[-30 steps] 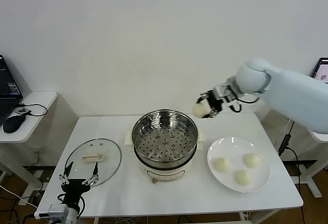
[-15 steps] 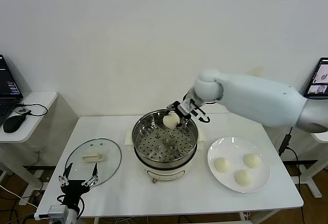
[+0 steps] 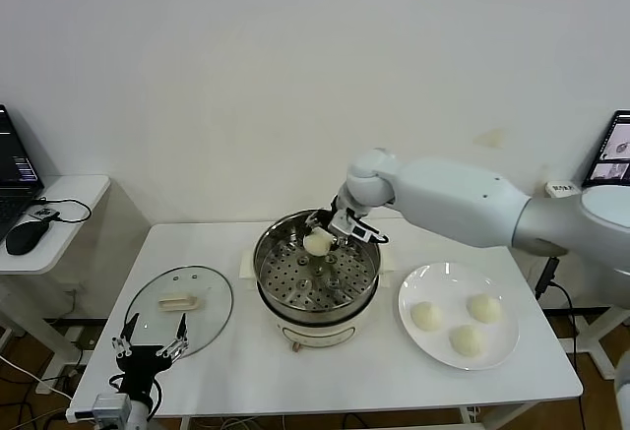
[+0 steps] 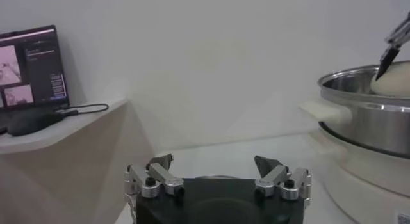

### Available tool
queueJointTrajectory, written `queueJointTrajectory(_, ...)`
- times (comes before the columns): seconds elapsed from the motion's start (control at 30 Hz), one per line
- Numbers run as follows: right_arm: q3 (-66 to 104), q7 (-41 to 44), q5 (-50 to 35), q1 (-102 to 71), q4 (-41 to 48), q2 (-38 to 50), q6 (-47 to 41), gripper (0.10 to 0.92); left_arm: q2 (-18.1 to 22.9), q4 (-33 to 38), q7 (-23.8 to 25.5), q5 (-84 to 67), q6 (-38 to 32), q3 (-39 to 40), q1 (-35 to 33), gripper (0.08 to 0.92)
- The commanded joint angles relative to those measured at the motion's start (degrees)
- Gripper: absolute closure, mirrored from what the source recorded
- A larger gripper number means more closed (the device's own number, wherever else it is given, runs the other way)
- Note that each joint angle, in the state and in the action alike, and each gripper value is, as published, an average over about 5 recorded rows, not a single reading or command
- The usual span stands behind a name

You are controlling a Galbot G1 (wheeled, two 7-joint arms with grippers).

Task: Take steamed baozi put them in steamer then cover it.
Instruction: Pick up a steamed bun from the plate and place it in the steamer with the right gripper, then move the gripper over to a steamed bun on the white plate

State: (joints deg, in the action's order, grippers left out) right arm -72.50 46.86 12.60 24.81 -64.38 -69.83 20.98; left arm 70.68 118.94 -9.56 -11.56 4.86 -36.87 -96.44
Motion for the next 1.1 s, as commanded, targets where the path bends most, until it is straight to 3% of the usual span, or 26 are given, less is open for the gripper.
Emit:
queueJointTrajectory(0.03,-0.2,-0.4,4.4,-1.0,4.0,-1.9,3.5,0.389,0.0,0.0,0.0,0.0,0.0,0.0,0.0,0.177)
queueJointTrajectory(0.13,0.0,-0.8,4.4,-1.3,4.6,-2.2,3.8,0.359,0.1,0.1,-0.2,0.0,-0.1,0.0,0.0,0.177)
queueJointTrajectory(0.33,0.4,-1.7,4.2,-1.4,4.6,-2.2,4.5,0.222,0.2,0.8,-0.5,0.0,-0.2,-0.2,0.0,0.177)
queueJointTrajectory(0.47,0.9,-1.1,0.9,0.7,2.1,-0.9,3.1,0.204,0.2,1.4,-0.5,0.0,-0.1,-0.4,-0.3,0.177)
queueJointTrajectory(0.57,0.0,1.3,-6.9,4.6,-3.3,2.3,-2.9,0.203,0.0,2.0,-0.5,-0.1,0.0,-0.8,-0.4,0.177)
queueJointTrajectory(0.73,-2.1,6.8,-22.6,12.1,-18.2,13.4,-23.2,0.203,-0.7,2.3,-0.4,-0.5,0.1,-1.8,-0.5,0.177)
queueJointTrajectory(1.1,1.1,8.4,-27.0,12.7,-34.5,36.8,-44.8,0.203,-1.3,1.9,-0.3,-0.5,0.2,-2.2,0.0,0.177)
